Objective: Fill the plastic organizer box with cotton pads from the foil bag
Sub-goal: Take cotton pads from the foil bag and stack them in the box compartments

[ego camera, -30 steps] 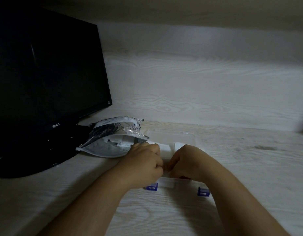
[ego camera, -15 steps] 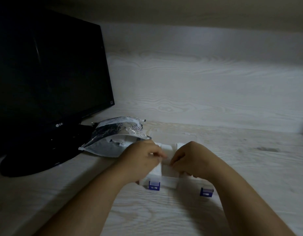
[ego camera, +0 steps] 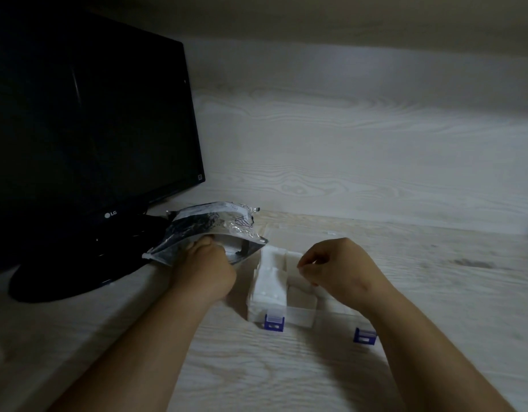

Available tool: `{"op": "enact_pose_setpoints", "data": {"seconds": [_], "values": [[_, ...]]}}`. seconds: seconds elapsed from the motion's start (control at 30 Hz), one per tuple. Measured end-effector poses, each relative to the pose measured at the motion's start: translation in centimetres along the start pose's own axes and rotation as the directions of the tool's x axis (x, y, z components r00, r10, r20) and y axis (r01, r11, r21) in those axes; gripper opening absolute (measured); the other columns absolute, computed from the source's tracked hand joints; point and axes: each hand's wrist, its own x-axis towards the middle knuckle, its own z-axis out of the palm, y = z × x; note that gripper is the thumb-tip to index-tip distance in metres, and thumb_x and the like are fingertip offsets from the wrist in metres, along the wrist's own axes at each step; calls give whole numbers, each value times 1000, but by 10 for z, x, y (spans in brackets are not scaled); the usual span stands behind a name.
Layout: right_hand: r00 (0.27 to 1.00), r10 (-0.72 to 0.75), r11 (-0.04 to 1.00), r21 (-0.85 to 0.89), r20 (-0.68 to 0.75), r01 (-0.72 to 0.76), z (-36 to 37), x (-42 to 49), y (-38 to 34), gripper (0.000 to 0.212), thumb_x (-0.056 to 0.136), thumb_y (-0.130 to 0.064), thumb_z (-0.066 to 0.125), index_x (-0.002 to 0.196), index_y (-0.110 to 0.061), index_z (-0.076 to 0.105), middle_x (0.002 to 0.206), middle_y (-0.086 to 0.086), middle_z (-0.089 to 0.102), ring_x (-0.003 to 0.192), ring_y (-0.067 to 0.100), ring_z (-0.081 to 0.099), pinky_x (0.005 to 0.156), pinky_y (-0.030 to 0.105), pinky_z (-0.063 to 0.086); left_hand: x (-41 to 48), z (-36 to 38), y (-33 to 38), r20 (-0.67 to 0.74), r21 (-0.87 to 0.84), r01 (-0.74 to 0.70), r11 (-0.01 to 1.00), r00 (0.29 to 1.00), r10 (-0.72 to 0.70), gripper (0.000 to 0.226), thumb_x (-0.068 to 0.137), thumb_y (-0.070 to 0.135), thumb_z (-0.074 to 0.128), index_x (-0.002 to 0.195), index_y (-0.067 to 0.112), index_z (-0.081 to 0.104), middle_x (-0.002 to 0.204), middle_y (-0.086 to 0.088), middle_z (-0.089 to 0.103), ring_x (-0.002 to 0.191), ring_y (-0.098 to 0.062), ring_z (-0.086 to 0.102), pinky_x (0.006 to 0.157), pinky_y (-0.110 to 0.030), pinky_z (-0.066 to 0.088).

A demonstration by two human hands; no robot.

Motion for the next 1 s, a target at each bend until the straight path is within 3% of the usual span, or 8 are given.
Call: {"op": "enact_pose_setpoints", "data": {"seconds": [0.07,0.23,0.5,0.67,1.0], "values": [[1000,-4,1000,-11,4,4,1,0,1,15,86,-17,62,84,-22,76,74,-8,69,71,11,67,67,26,55,0,2,0,19,8,7,1000,1000,-7,42,80,20,54,120,8,62,138,-9,45,129,-30,40,110,-33,32],[1000,-6,1000,-8,15,6,2,1,2,15,86,-18,62,82,-25,75,73,-10,69,69,8,65,62,19,52,1,3,1,-16,49,-29,998,999,29,48,84,28,55,129,15,51,141,-5,41,131,-28,36,110,-35,29],[1000,-5,1000,-24,19,6,4,2,4,14,85,-20,62,83,-25,75,74,-12,68,65,4,62,53,11,46,-1,1,1,-41,26,-57,998,997,58,46,81,32,58,123,15,59,134,-6,50,127,-27,44,107,-38,36],[1000,0,1000,-22,30,1,5,2,4,13,85,-21,63,81,-27,75,75,-12,68,68,6,64,60,17,52,-2,0,2,-34,9,-57,998,998,57,52,82,35,59,131,19,52,140,-6,45,131,-28,39,109,-36,33],[1000,-4,1000,-27,23,4,4,2,3,14,84,-19,63,81,-24,75,74,-12,68,67,5,63,58,15,49,-2,2,2,8,22,-36,999,999,35,57,83,38,58,134,19,46,146,-6,37,133,-30,33,110,-35,26]]}}
